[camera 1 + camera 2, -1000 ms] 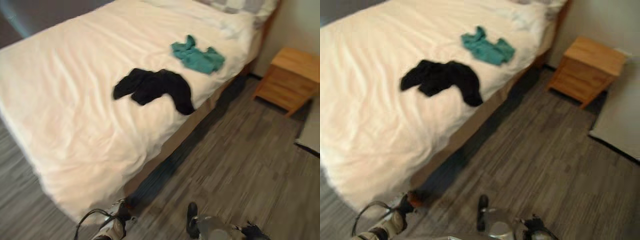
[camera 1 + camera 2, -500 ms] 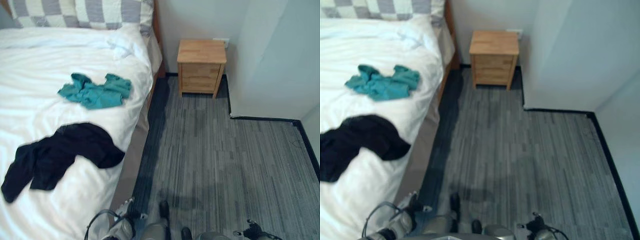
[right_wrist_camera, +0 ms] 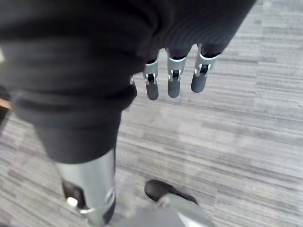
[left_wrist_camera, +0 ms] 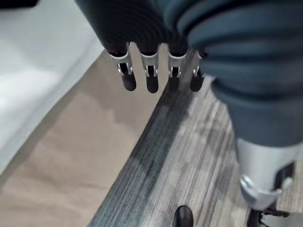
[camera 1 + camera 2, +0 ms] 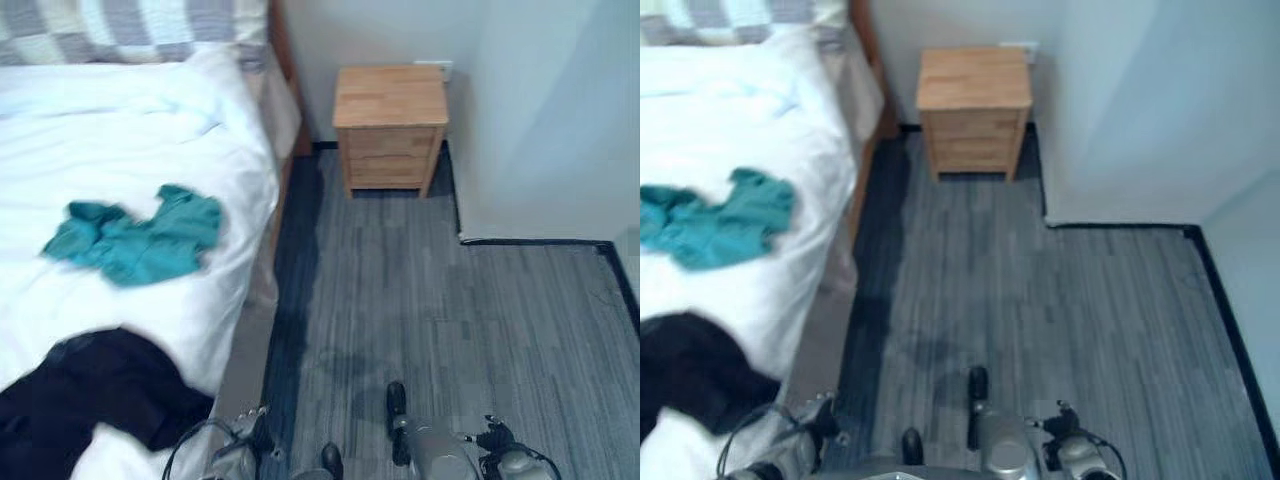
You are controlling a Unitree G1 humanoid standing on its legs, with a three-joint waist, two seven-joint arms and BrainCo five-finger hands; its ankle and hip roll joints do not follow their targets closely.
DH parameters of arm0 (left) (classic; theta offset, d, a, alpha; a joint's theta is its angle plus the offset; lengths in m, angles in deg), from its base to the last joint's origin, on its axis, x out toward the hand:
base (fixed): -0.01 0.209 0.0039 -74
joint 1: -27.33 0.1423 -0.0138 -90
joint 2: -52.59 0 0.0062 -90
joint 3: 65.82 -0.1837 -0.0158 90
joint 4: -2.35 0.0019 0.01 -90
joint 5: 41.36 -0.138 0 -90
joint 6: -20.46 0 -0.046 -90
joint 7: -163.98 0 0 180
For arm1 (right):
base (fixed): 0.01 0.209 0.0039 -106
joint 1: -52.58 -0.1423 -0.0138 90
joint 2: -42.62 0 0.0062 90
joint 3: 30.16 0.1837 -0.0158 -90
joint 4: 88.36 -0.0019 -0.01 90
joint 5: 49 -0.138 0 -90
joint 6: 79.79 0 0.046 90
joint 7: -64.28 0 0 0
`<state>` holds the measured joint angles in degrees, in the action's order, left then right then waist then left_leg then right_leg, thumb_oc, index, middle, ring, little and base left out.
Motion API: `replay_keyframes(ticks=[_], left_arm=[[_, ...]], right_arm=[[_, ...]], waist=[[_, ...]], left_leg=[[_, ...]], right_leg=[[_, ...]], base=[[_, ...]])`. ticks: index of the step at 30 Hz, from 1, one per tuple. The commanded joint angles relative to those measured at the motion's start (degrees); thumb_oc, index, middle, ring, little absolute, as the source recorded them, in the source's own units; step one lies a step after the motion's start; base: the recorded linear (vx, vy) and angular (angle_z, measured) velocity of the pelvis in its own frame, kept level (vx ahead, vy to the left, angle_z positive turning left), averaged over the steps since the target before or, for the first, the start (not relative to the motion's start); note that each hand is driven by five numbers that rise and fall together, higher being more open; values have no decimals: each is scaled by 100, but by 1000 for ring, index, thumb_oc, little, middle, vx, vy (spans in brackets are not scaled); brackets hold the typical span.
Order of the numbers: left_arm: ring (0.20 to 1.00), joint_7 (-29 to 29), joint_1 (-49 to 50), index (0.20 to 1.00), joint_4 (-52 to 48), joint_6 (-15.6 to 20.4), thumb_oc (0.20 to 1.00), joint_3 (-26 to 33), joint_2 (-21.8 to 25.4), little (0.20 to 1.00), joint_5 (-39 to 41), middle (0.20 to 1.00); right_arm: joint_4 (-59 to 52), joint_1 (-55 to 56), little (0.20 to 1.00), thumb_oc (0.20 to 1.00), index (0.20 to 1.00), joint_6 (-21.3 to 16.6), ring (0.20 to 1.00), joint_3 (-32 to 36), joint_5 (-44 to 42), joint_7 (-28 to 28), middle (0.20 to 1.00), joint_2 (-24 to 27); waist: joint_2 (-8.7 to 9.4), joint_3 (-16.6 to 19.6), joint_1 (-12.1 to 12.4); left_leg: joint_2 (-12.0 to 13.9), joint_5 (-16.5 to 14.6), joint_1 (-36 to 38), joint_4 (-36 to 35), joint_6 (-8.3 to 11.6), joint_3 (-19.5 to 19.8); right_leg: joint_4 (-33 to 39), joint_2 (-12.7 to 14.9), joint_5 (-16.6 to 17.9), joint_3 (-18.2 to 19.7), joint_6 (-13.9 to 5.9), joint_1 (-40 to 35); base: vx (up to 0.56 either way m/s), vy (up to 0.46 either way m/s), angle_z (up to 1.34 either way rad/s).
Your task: Tidy up the quilt and then pick up the clothes from the bed and put them into the laundry hamper.
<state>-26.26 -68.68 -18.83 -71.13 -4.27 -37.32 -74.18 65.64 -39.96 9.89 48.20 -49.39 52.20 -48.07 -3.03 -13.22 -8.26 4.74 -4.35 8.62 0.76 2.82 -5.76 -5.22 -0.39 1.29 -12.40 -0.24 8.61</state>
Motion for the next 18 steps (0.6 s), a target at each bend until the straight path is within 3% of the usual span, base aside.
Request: replay_keyframes(ticks=[1, 2, 3, 5, 7, 8, 9, 11, 12, 13, 15, 16, 17, 18], left_arm=[[1000, -108, -402, 1000, -84, 27, 1000, 184, 179, 1000, -10, 1000], [1000, -238, -501, 1000, -154, 18, 1000, 234, 183, 1000, 262, 1000], [1000, -316, -545, 1000, -189, 28, 1000, 264, 178, 1000, 360, 1000], [1000, -394, -562, 1000, -291, 46, 1000, 358, 149, 1000, 504, 1000], [1000, -449, -477, 1000, -374, 74, 1000, 433, 105, 1000, 535, 1000], [1000, -457, -462, 1000, -361, 78, 1000, 439, 72, 1000, 498, 1000], [1000, -448, -447, 1000, -311, 81, 1000, 471, 28, 1000, 500, 1000], [1000, -377, -350, 1000, -273, 39, 1000, 502, -5, 1000, 410, 1000], [1000, -371, -333, 1000, -284, 32, 1000, 504, -7, 1000, 400, 1000], [1000, -299, -193, 1000, -326, -38, 1000, 542, 2, 1000, 348, 1000], [1000, -261, -31, 1000, -168, -62, 1000, 670, -23, 1000, 436, 1000], [1000, -264, -30, 1000, -164, -60, 1000, 667, -21, 1000, 437, 1000], [1000, -275, -35, 1000, -163, -77, 1000, 662, 11, 1000, 432, 1000], [1000, -302, -47, 1000, -177, -72, 1000, 694, 26, 1000, 526, 1000]], right_arm=[[-37, 25, 1000, 1000, 1000, -11, 1000, -196, 228, -10, 1000, 166], [-87, -144, 1000, 1000, 1000, -2, 1000, -248, 242, -41, 1000, 256], [-112, -228, 1000, 1000, 1000, 22, 1000, -354, 371, -34, 1000, 275], [-127, -239, 1000, 1000, 1000, 59, 1000, -480, 533, -3, 1000, 280], [-154, -232, 1000, 1000, 1000, 28, 1000, -546, 583, 22, 1000, 274], [-133, -236, 1000, 1000, 1000, 4, 1000, -583, 624, 10, 1000, 259], [-128, -262, 1000, 1000, 1000, -9, 1000, -581, 653, -14, 1000, 268], [-132, -232, 1000, 1000, 1000, -5, 1000, -534, 704, -9, 1000, 269], [-132, -220, 1000, 1000, 1000, -4, 1000, -538, 709, -7, 1000, 270], [-154, -149, 1000, 1000, 1000, 31, 1000, -490, 740, -3, 1000, 216], [16, -108, 1000, 1000, 1000, 50, 1000, -386, 746, -6, 1000, 118], [22, -108, 1000, 1000, 1000, 46, 1000, -385, 747, -8, 1000, 112], [141, -36, 1000, 1000, 1000, 111, 1000, -298, 791, 25, 1000, 15], [162, -65, 1000, 1000, 1000, 116, 1000, -282, 760, 17, 1000, -6]], waist=[[199, -183, 21], [439, -388, 258], [533, -398, 370], [595, -381, 620], [568, -267, 793], [501, -202, 860], [447, -123, 893], [423, -79, 817], [451, -79, 821], [400, -12, 850], [495, 120, 975], [509, 130, 964], [588, 61, 922], [606, -3, 887]], left_leg=[[-326, 539, -573, 2731, 493, -201], [-237, 545, -1467, 4064, 409, -152], [-144, 416, -1778, 4108, 350, -203], [-15, 292, -2022, 3328, 251, -304], [-131, 205, -1956, 1697, 106, -369], [-164, 398, -1943, 883, 124, -447], [-104, 606, -2044, 381, 155, -723], [84, 612, -2057, -223, 139, -1963], [35, 575, -2004, -250, 133, -1986], [163, 868, -1795, -243, 75, -2549], [-92, 759, -1674, -168, -191, -2313], [-116, 746, -1686, -166, -206, -2305], [-278, 493, -1366, -190, -395, -2204], [-339, 386, -1185, -166, -472, -2109]], right_leg=[[706, 136, -8, 420, -548, -230], [876, 233, -102, 570, -432, -612], [942, 320, -160, 660, -431, -722], [1017, 422, -312, 814, -475, -1019], [1022, 464, -482, 873, -585, -1224], [1022, 430, -611, 856, -622, -1357], [1022, 394, -743, 794, -634, -1486], [988, 373, -1085, 545, -678, -1838], [971, 420, -1133, 549, -701, -1868], [497, 356, -1268, 409, -697, -1948], [-591, 440, -1152, 279, -903, -1887], [-656, 466, -1193, 269, -919, -1853], [-2151, 753, -690, 131, -1282, -1418], [-2701, 832, -274, 167, -1377, -1129]], base=[[359, -153, 3], [377, -96, -45], [571, -53, -51], [499, 128, -70], [542, 216, -82], [545, 224, -59], [520, 207, -28], [463, 179, -8], [507, 202, 18], [516, 207, 33], [521, 227, 43], [441, 211, 80], [393, 154, 99], [522, 179, 160]])
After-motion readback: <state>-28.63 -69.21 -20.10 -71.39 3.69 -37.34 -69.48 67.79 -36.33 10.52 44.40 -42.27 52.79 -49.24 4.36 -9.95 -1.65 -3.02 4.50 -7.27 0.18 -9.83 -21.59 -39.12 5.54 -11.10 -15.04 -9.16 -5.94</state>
